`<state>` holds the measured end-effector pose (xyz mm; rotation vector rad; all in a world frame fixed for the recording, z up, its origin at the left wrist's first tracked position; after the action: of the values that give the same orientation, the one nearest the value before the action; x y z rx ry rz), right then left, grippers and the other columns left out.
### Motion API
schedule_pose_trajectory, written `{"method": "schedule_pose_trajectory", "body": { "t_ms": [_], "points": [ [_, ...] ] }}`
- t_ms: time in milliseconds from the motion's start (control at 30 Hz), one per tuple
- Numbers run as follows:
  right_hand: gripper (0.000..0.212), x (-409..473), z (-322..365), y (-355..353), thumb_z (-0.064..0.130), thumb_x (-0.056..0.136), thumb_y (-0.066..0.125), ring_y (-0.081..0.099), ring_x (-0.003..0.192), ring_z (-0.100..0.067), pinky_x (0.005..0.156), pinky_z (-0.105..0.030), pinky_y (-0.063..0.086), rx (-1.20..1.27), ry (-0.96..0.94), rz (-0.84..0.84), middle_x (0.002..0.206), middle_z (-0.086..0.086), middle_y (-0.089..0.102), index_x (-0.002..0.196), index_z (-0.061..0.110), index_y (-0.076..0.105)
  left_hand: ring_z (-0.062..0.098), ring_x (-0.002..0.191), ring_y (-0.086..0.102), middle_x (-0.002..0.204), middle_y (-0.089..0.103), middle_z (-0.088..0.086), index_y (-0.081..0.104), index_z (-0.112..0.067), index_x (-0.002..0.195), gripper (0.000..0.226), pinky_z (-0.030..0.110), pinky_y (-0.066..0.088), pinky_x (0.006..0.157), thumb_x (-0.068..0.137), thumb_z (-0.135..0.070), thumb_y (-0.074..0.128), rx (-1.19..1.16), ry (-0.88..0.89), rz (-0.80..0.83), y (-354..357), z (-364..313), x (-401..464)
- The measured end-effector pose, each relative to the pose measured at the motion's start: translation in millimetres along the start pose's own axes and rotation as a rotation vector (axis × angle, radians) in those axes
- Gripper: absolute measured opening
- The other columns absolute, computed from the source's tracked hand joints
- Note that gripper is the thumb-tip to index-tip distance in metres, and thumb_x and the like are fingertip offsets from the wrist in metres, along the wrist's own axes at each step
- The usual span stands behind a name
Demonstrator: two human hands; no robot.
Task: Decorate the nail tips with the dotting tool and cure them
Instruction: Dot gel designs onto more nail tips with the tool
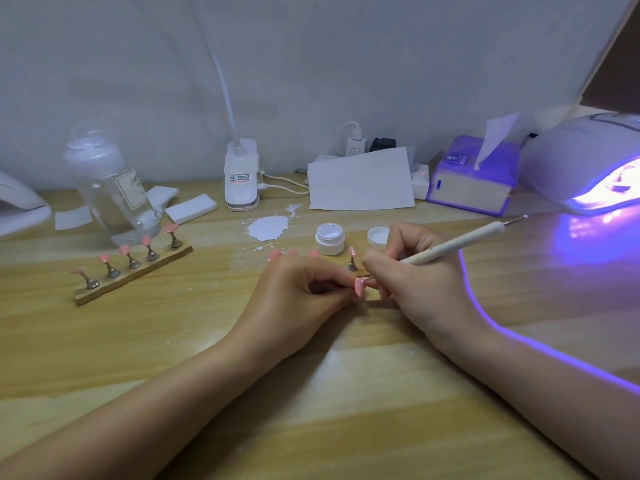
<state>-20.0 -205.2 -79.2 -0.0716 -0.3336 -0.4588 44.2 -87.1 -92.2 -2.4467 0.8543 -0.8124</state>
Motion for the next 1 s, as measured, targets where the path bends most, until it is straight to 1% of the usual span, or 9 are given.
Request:
{"method": "schedule_pose_trajectory", "body": {
  "t_ms": [100,267,400,633,767,800,867,933,1000],
  "points": [
    [0.035,-0.4,0.3,0.6,-0.016,0.074,0.053,0.046,0.03,0.002,0.037,-0.008,0.034,0.0,0.0,-0.002,0.03,0.004,0.042,0.052,0.005,0.036,0.009,0.078,0.067,0.076,0.07,-0.018,0.076,-0.016,0.078,0.01,-0.005,0.029,0.077,0.075,-0.007,0.073,-0.024,0.011,0.003,-0.1,-0.8,-0.2],
    [0.036,-0.4,0.7,1.3,-0.015,0.075,0.054,0.046,0.031,0.003,0.037,-0.008,0.034,0.011,0.001,0.009,0.031,0.005,0.045,0.052,0.006,0.035,0.012,0.077,0.068,0.072,0.072,-0.011,0.075,-0.019,0.076,0.012,-0.005,0.028,0.078,0.075,-0.007,0.073,-0.021,0.015,0.001,-0.2,-1.0,-0.4],
    [0.035,-0.1,0.8,1.7,-0.016,0.075,0.054,0.046,0.03,0.002,0.036,-0.008,0.033,0.016,0.002,0.009,0.031,0.005,0.044,0.053,0.005,0.037,0.004,0.074,0.067,0.071,0.07,-0.016,0.074,-0.019,0.074,0.017,-0.006,0.029,0.075,0.074,-0.002,0.072,-0.057,0.011,0.009,-0.1,-2.4,-0.9],
    [0.035,-0.3,1.5,2.4,-0.017,0.076,0.053,0.048,0.032,0.002,0.036,-0.008,0.035,0.025,0.007,0.022,0.031,0.005,0.045,0.054,0.005,0.038,0.003,0.076,0.067,0.076,0.07,-0.018,0.075,-0.017,0.076,0.013,-0.006,0.029,0.076,0.074,-0.004,0.072,-0.038,0.002,0.013,-0.3,-2.7,-0.6],
    [0.034,-0.4,1.6,2.3,-0.018,0.076,0.052,0.047,0.031,0.002,0.036,-0.008,0.035,0.041,0.009,0.022,0.031,0.004,0.044,0.054,0.004,0.039,-0.002,0.073,0.065,0.076,0.065,-0.027,0.075,-0.016,0.076,0.014,-0.006,0.03,0.075,0.074,-0.003,0.072,-0.046,0.004,0.021,-0.1,-3.0,-1.1],
    [0.034,-0.5,1.7,2.3,-0.018,0.076,0.052,0.047,0.031,0.002,0.036,-0.008,0.035,0.037,0.005,0.024,0.031,0.005,0.045,0.054,0.004,0.039,-0.001,0.073,0.065,0.075,0.066,-0.027,0.075,-0.017,0.076,0.013,-0.004,0.03,0.078,0.075,-0.004,0.072,-0.04,0.003,0.019,0.1,-2.6,-1.1],
    [0.034,-0.7,2.0,2.4,-0.018,0.076,0.053,0.047,0.032,0.002,0.037,-0.008,0.035,0.022,-0.003,0.029,0.031,0.005,0.045,0.053,0.004,0.039,0.006,0.076,0.067,0.074,0.071,-0.017,0.075,-0.018,0.076,0.011,0.001,0.031,0.084,0.075,-0.007,0.073,-0.021,-0.001,0.015,0.1,-2.3,-0.7],
    [0.034,-0.8,2.0,2.2,-0.018,0.076,0.053,0.047,0.032,0.002,0.038,-0.007,0.035,0.011,-0.008,0.031,0.031,0.007,0.045,0.053,0.004,0.039,0.011,0.078,0.067,0.077,0.072,-0.011,0.075,-0.017,0.076,0.011,-0.002,0.032,0.08,0.074,-0.006,0.073,-0.029,0.003,0.011,-0.2,-2.0,-0.3],
    [0.033,-0.6,1.5,1.9,-0.017,0.076,0.053,0.047,0.031,0.002,0.037,-0.007,0.034,0.014,-0.004,0.028,0.031,0.006,0.045,0.054,0.003,0.039,0.012,0.077,0.067,0.077,0.072,-0.012,0.075,-0.017,0.075,0.013,-0.005,0.032,0.076,0.074,-0.004,0.073,-0.035,0.003,0.01,-0.3,-2.4,0.0]
  ]
}}
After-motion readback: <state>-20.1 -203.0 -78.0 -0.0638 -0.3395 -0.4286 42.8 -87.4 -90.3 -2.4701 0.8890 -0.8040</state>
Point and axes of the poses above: each hand's wrist, its own x-axis towards the middle knuckle, its own y-axis out of the palm, z = x × y, the point moved 2 cm from there along x, towards the middle knuckle
